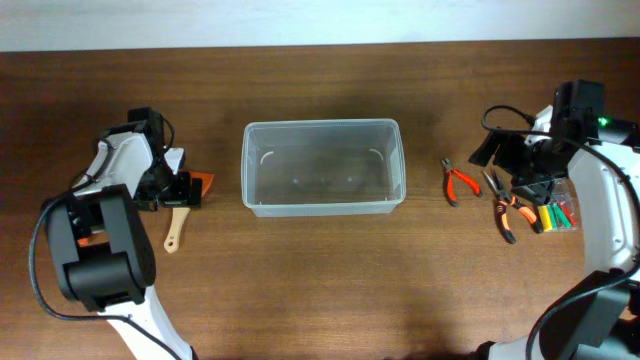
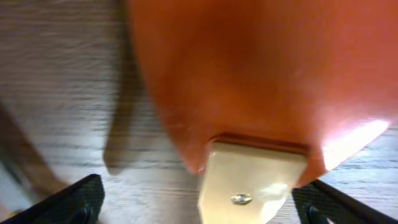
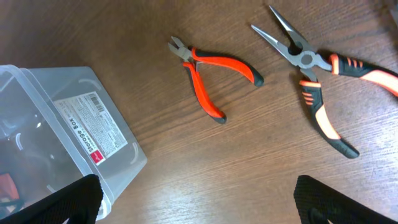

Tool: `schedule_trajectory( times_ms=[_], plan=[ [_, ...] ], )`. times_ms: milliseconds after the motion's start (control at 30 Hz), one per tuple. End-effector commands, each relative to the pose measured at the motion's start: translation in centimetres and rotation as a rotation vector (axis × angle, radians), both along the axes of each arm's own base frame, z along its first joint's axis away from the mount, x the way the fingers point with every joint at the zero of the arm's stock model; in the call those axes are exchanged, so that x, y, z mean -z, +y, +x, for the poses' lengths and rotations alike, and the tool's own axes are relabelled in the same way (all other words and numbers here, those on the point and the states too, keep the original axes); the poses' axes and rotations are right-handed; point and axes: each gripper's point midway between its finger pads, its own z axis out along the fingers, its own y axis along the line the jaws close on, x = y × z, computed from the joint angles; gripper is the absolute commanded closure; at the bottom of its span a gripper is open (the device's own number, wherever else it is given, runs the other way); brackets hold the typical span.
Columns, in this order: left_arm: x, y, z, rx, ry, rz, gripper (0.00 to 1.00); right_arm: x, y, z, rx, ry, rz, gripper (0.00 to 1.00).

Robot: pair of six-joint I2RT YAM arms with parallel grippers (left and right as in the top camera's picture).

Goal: Pack container
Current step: 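Close the left gripper on the scraper handle and lift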

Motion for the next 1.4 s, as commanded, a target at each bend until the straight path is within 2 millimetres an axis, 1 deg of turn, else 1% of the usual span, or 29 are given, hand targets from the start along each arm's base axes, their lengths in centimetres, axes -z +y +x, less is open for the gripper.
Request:
schedule_trajectory(
  times_ms=[0, 33, 67, 300, 333, 367, 433, 567, 700, 800, 900, 1000, 1033, 1133, 1167, 1267, 1300, 1367],
  plan=[
    [1.5, -0.7, -0.1, 0.045, 0.034, -0.046, 0.18, -0.5, -0.2, 0.5, 0.015, -0.019, 0.009, 0.01],
    [1.7, -0.7, -0.3, 0.044, 0.041, -0.047, 0.26, -0.5, -0.2, 0.5, 0.015, -0.019, 0.009, 0.02],
    [1.9, -0.8, -0.4, 0.043, 0.049, -0.049, 0.30, -0.5, -0.2, 0.5, 0.015, -0.019, 0.009, 0.01],
    [2.6, -0.6, -0.9, -0.004, 0.063, -0.031, 0.36, -0.5, -0.2, 0.5, 0.015, -0.019, 0.008, 0.01],
    [2.7, -0.6, -0.9, -0.004, 0.062, -0.030, 0.37, -0.5, -0.2, 0.5, 0.015, -0.020, 0.008, 0.02],
    [2.8, -0.6, -1.0, -0.004, 0.062, -0.031, 0.42, -0.5, -0.2, 0.6, 0.015, -0.022, 0.008, 0.01],
    [3.0, -0.6, -1.2, -0.004, 0.066, -0.031, 0.47, -0.6, -0.2, 0.7, 0.014, -0.026, 0.007, 0.01],
    [3.2, -0.7, -1.4, -0.003, 0.071, -0.032, 0.52, -0.6, -0.2, 0.7, 0.014, -0.026, 0.007, 0.01],
    [3.2, -0.6, -1.1, -0.003, 0.061, -0.030, 0.55, -0.6, -0.2, 0.7, 0.014, -0.027, 0.007, 0.01],
    [3.2, -0.6, -1.0, -0.003, 0.055, -0.029, 0.62, -0.6, -0.2, 0.7, 0.014, -0.026, 0.007, 0.01],
    [3.3, -0.6, -0.8, -0.002, 0.047, -0.028, 0.74, -0.6, -0.2, 0.7, 0.014, -0.026, 0.007, 0.01],
    [3.3, -0.5, -0.6, -0.002, 0.037, -0.027, 0.79, -0.6, -0.2, 0.7, 0.014, -0.026, 0.007, 0.01],
    [3.3, -0.5, -0.4, -0.002, 0.031, -0.026, 0.83, -0.6, -0.2, 0.7, 0.014, -0.026, 0.007, 0.01],
    [3.3, -0.5, -0.1, -0.002, 0.019, -0.024, 0.98, -0.6, -0.2, 0.7, 0.014, -0.026, 0.008, 0.01],
    [3.3, -0.4, -0.1, -0.002, 0.017, -0.024, 0.98, -0.6, -0.2, 0.7, 0.014, -0.026, 0.008, 0.02],
    [2.5, -0.4, 0.5, -0.001, 0.006, -0.021, 0.98, -0.6, -0.2, 0.6, 0.014, -0.025, 0.008, 0.01],
    [2.0, -0.3, 0.9, 0.002, -0.002, -0.016, 0.98, -0.5, -0.2, 0.6, 0.014, -0.024, 0.009, 0.02],
    [-0.1, -0.1, 1.9, 0.037, -0.018, 0.001, 0.98, -0.5, -0.2, 0.5, 0.015, -0.018, 0.010, 0.02]
  ],
)
